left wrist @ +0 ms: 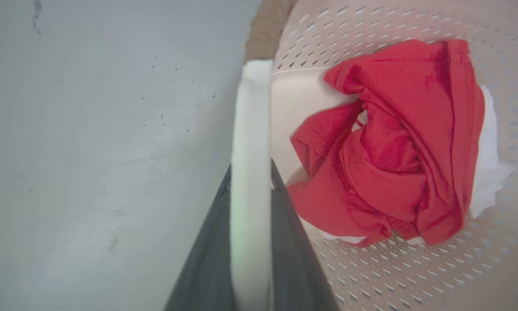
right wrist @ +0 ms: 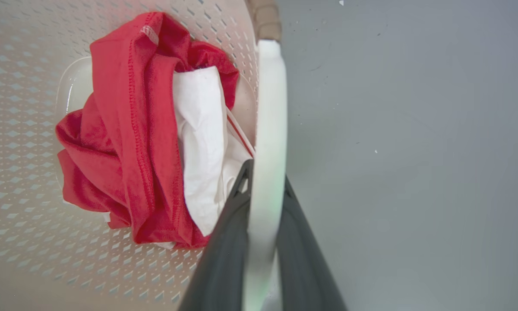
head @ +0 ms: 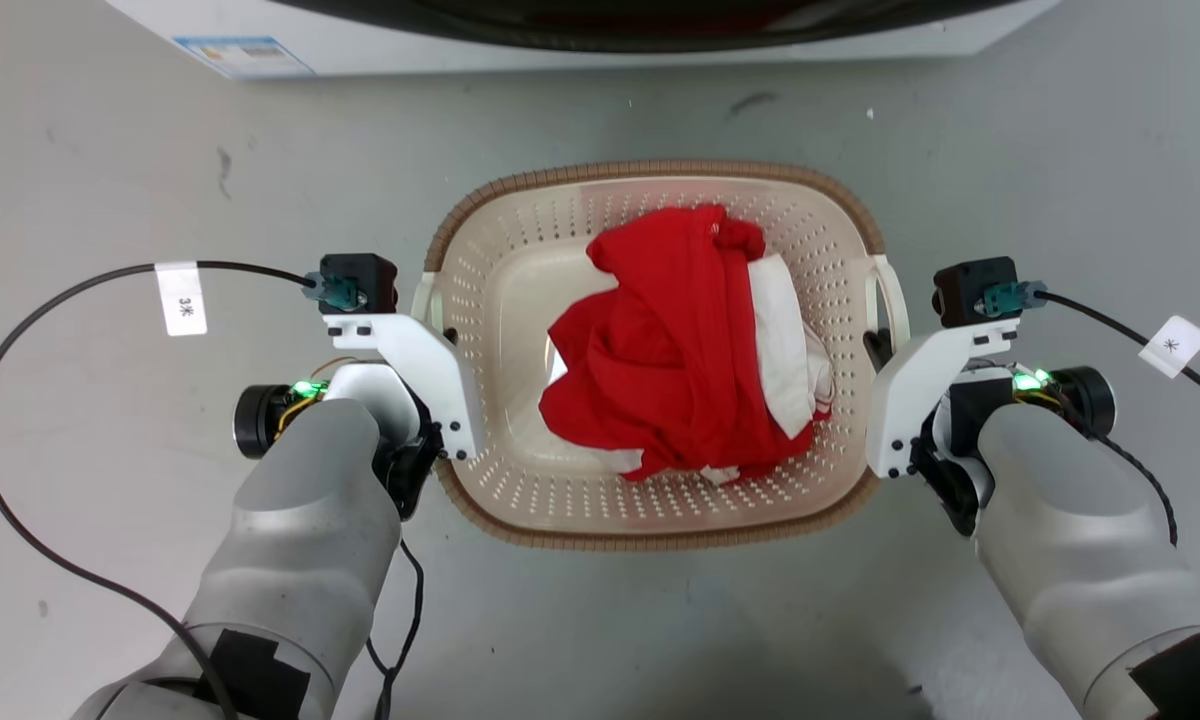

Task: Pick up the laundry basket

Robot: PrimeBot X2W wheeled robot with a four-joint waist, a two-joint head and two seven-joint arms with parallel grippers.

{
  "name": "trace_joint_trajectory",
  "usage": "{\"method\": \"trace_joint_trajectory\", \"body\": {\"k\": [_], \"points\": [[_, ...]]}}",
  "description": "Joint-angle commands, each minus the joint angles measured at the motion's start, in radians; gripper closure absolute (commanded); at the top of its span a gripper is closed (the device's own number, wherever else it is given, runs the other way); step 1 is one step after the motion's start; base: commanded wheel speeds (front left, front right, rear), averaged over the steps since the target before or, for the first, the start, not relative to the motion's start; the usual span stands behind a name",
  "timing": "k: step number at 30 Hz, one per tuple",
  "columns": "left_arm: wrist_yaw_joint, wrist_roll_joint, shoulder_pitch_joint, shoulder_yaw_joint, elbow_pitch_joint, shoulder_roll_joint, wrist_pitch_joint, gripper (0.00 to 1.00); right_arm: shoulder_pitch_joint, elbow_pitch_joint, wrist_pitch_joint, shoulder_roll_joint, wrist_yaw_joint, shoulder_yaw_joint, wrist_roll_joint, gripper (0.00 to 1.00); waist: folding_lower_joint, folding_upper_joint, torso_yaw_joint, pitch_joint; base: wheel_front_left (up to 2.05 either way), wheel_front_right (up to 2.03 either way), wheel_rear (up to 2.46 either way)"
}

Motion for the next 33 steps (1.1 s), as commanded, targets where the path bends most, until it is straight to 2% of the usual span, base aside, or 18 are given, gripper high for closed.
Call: {"method": "trace_joint_trajectory", "body": {"k": [1, 18, 23, 30, 33], "points": [[-0.004, -0.018, 0.009, -0.016, -0.015, -0.020, 0.013, 1.00, 0.019, -0.012, 0.016, 0.009, 0.003, 0.021, 0.020, 1.00, 0.0000, 0.0000, 0.010, -0.049, 0.00, 0.00, 0.00], [-0.004, -0.159, 0.097, -0.081, -0.010, 0.003, 0.206, 1.00, 0.097, -0.038, 0.171, -0.025, 0.003, 0.128, 0.169, 1.00, 0.0000, 0.0000, 0.031, -0.339, 0.00, 0.00, 0.00], [-0.004, -0.190, 0.104, -0.087, 0.001, 0.014, 0.283, 1.00, 0.108, -0.032, 0.251, -0.020, 0.003, 0.149, 0.213, 1.00, 0.0000, 0.0000, 0.038, -0.416, 0.00, 0.00, 0.00], [0.046, -0.204, 0.082, -0.090, 0.022, 0.018, 0.399, 1.00, 0.090, -0.021, 0.353, -0.017, 0.003, 0.167, 0.262, 1.00, 0.0000, 0.0000, 0.041, -0.500, 0.00, 0.00, 0.00], [0.046, -0.210, 0.082, -0.094, 0.025, 0.009, 0.435, 1.00, 0.082, -0.009, 0.412, -0.015, 0.003, 0.175, 0.283, 1.00, 0.0000, 0.0000, 0.039, -0.543, 0.00, 0.00, 0.00]]}}
